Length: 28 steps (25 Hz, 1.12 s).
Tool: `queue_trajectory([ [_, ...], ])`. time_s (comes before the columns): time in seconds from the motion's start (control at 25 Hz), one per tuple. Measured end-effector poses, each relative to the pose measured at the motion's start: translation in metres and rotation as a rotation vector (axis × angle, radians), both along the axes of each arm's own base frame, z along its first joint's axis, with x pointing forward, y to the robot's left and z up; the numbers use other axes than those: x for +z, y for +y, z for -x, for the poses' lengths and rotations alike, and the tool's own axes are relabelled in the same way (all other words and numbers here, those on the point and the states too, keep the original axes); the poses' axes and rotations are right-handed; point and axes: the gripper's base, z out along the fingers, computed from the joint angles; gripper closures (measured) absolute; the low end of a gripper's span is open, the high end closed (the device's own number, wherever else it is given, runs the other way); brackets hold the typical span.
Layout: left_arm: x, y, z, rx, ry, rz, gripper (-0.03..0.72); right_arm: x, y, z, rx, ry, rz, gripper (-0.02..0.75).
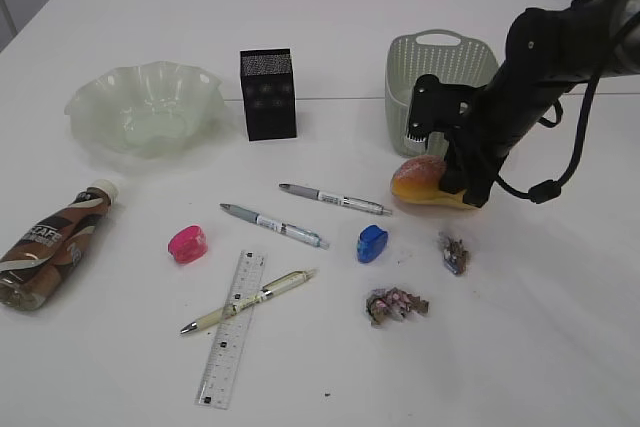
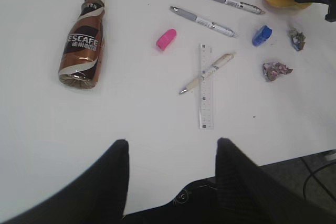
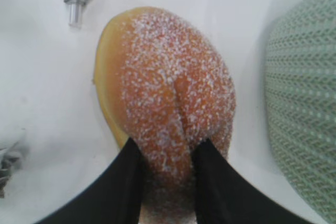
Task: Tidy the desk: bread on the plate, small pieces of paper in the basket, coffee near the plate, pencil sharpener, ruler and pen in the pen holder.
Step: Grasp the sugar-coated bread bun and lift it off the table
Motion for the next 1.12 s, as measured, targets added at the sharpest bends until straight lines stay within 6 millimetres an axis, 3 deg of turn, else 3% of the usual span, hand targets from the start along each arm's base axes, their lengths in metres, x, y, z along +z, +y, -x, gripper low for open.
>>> queue_trajectory([
  [0.68,0.000,0.000,0.000,-0.002,0.000,0.004,0.294,0.018,0.001,0.029,-0.175,0.267,-0.073,0.556],
  [0.96,0.000,-0.002,0.000,-0.007,0.001,0.019,0.294,0.057,0.003,0.023,-0.305,0.228,-0.134,0.557],
  [1.12,0.001,-0.004,0.001,-0.019,0.002,0.051,0.294,0.077,0.004,0.021,-0.481,0.287,-0.180,0.558],
])
